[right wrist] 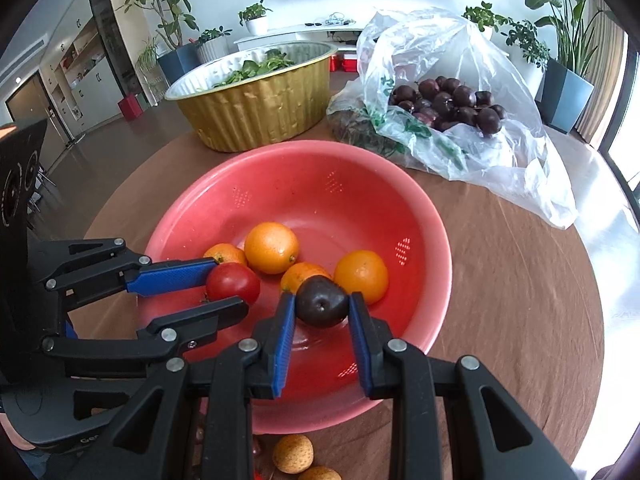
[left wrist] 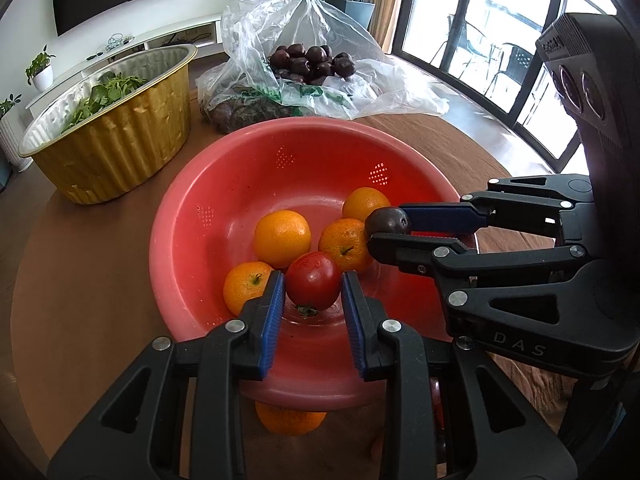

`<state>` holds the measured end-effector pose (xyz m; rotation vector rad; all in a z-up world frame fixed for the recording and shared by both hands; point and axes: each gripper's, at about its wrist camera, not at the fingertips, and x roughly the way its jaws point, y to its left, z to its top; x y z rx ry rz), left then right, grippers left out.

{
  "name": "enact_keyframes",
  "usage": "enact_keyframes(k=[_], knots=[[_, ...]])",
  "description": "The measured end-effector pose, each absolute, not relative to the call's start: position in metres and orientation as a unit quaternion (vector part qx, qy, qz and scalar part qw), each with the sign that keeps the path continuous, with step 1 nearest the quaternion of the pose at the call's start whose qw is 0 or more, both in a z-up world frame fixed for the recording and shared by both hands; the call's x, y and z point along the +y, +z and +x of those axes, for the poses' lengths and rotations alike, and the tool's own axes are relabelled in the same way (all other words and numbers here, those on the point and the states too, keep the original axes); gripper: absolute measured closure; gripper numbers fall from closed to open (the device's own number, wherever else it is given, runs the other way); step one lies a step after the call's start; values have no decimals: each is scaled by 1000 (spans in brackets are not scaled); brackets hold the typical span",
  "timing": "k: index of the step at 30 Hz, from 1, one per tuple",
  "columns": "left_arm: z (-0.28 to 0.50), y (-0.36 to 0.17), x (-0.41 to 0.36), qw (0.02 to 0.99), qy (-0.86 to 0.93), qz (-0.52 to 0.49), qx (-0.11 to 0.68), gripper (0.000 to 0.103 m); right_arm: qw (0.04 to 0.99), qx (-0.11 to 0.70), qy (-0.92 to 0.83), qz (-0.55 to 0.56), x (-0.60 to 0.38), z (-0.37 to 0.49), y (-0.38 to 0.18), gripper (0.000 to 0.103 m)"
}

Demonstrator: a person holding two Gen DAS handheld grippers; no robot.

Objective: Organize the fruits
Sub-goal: 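Carry the tomato in the left tool over the red bowl while the right tool carries the plum, then open the left tool to drop the tomato in the bowl while the right tool releases the plum, then close the right tool on a red tomato while the left tool moves toward a dark plum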

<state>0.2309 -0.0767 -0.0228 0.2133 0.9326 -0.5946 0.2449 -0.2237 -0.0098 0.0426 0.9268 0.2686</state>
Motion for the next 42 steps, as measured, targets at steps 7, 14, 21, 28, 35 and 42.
enact_keyframes(k=[7, 14, 21, 28, 35, 42], knots=[[234, -27, -77, 846, -275, 102, 445, 75, 886, 446, 126, 3, -222, 248, -10, 74], [236, -25, -75, 848, -268, 99, 446, 72, 886, 447, 125, -4, -220, 249, -11, 73], [232, -19, -67, 853, -263, 85, 442, 48, 886, 447, 120, -2, -224, 249, -10, 72], [210, 1, -58, 864, -263, 76, 423, 32, 890, 439, 125, 12, -227, 242, -4, 60], [179, 16, -35, 876, -251, 57, 408, 12, 897, 423, 127, 28, -233, 225, 7, 52], [132, 5, -13, 876, -247, 41, 413, 2, 895, 418, 140, 69, -244, 173, 3, 50]])
